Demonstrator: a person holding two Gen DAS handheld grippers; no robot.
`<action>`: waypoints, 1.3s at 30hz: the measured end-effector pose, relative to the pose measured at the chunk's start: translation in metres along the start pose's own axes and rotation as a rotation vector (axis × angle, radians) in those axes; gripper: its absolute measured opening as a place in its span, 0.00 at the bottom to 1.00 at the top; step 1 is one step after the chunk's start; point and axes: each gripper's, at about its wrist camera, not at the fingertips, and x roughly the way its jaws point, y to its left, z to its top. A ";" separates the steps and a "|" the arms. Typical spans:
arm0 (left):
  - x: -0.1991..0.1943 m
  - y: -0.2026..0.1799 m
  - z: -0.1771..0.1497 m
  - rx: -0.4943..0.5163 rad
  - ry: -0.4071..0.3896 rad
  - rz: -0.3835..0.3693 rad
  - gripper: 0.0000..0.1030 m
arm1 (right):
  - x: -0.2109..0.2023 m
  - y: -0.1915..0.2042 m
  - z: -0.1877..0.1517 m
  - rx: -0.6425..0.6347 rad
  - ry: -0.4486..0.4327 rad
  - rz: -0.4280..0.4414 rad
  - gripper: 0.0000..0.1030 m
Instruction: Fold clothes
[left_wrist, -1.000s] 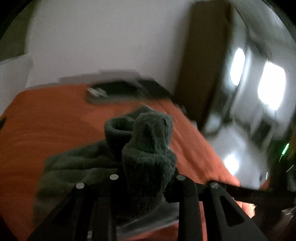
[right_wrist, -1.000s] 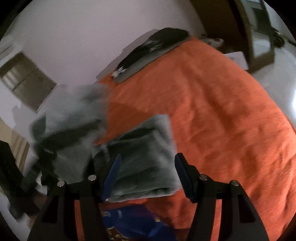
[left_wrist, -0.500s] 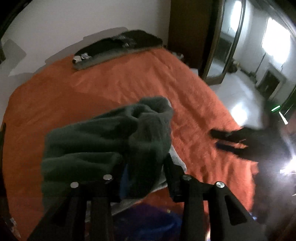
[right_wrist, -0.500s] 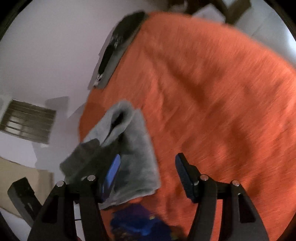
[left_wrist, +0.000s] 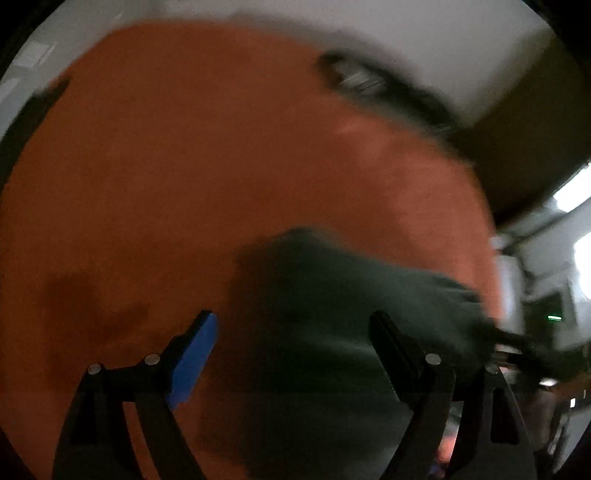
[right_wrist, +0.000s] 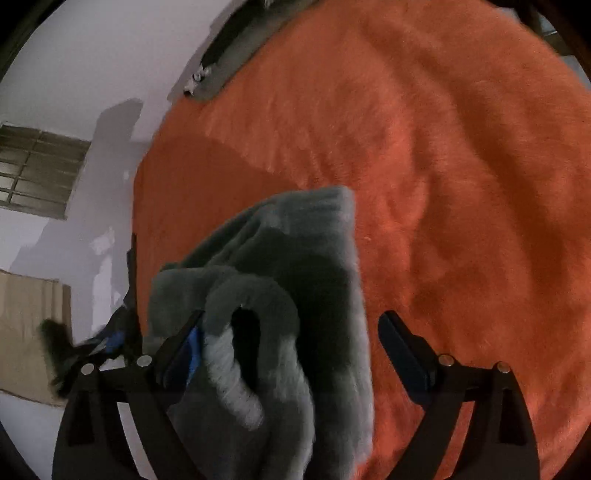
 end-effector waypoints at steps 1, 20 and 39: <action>0.016 0.007 0.003 -0.022 0.018 -0.009 0.81 | 0.006 0.003 0.006 -0.024 0.011 -0.007 0.88; 0.014 0.024 -0.024 -0.055 -0.196 -0.129 0.34 | -0.032 -0.013 0.006 -0.063 -0.184 -0.014 0.66; 0.019 -0.002 -0.143 0.018 -0.076 -0.138 0.40 | -0.080 0.018 -0.141 -0.157 -0.283 -0.047 0.06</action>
